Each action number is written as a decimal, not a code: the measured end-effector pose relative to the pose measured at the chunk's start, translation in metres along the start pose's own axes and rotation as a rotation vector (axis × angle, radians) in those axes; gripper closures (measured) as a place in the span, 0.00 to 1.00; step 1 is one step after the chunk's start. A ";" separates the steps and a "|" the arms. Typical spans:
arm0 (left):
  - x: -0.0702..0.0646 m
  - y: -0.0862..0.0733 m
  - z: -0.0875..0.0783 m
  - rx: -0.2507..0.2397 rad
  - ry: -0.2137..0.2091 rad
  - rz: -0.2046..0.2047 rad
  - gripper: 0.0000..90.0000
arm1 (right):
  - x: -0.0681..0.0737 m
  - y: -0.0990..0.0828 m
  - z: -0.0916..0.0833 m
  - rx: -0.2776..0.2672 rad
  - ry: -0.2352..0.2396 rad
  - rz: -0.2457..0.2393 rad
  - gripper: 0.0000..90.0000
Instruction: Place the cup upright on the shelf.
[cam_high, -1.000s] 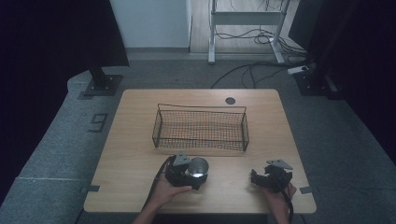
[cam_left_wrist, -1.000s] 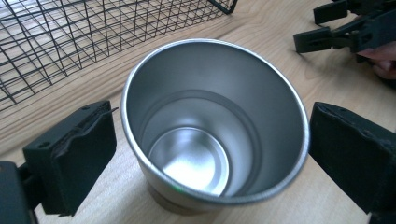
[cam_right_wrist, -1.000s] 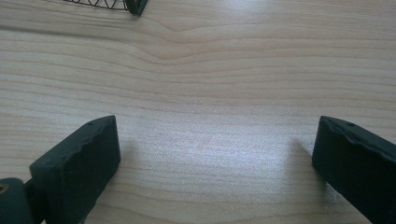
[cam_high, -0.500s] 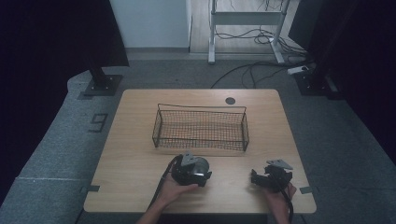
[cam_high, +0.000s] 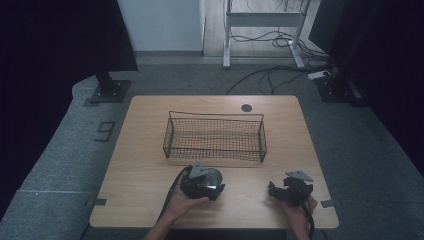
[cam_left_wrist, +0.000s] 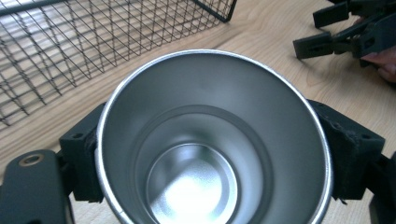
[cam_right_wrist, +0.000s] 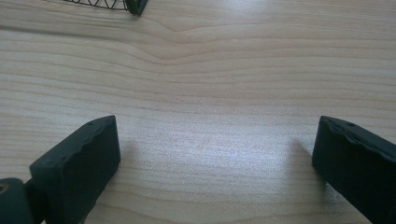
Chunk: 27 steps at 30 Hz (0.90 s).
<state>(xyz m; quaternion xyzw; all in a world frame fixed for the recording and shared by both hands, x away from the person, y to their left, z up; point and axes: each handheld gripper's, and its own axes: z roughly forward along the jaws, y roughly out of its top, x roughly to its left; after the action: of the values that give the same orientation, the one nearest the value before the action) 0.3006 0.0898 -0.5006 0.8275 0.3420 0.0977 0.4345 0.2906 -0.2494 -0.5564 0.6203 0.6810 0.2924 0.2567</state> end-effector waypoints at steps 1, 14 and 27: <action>0.001 0.000 -0.002 -0.005 0.001 -0.003 0.16 | 0.000 0.000 0.000 0.000 0.000 0.000 0.01; 0.009 0.007 -0.020 -0.036 0.010 -0.013 0.16 | 0.000 0.000 0.000 0.000 0.000 0.000 0.01; 0.017 0.024 -0.040 -0.075 0.010 -0.010 0.16 | 0.000 0.000 0.000 -0.001 -0.002 0.003 0.02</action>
<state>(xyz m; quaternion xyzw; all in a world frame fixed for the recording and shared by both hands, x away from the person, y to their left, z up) 0.3065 0.1175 -0.4600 0.8083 0.3446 0.1125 0.4639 0.2904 -0.2495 -0.5562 0.6214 0.6799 0.2923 0.2572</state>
